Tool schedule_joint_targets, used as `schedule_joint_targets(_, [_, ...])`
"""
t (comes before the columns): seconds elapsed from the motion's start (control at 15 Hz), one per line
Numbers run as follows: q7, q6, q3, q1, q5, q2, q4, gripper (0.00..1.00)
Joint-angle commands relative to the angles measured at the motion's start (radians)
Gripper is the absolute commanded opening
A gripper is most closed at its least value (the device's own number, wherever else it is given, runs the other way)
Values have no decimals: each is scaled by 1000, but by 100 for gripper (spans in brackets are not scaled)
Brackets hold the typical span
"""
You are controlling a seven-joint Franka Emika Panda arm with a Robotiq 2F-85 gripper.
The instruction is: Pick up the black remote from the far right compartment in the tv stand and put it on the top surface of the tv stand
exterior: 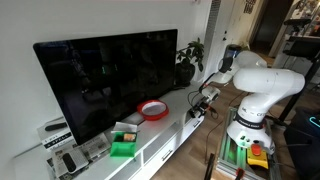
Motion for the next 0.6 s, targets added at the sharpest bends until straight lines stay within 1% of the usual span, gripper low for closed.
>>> schedule_joint_targets(0.0, [-4, 5, 37, -25, -4, 0, -12, 94])
schedule_joint_targets(0.07, [-5, 10, 40, -24, -3, 0, -13, 86])
schedule_joint_targets(0.13, [-7, 13, 42, -24, -1, 0, -15, 71])
schedule_joint_targets(0.2, [-8, 15, 44, -24, -1, 0, -16, 68])
schedule_joint_targets(0.4, [-7, 22, 45, -25, 1, 0, -15, 45])
schedule_joint_targets(0.47, [-6, 23, 45, -25, 1, 0, -14, 38])
schedule_joint_targets(0.53, [-5, 23, 44, -26, 0, 0, -14, 82])
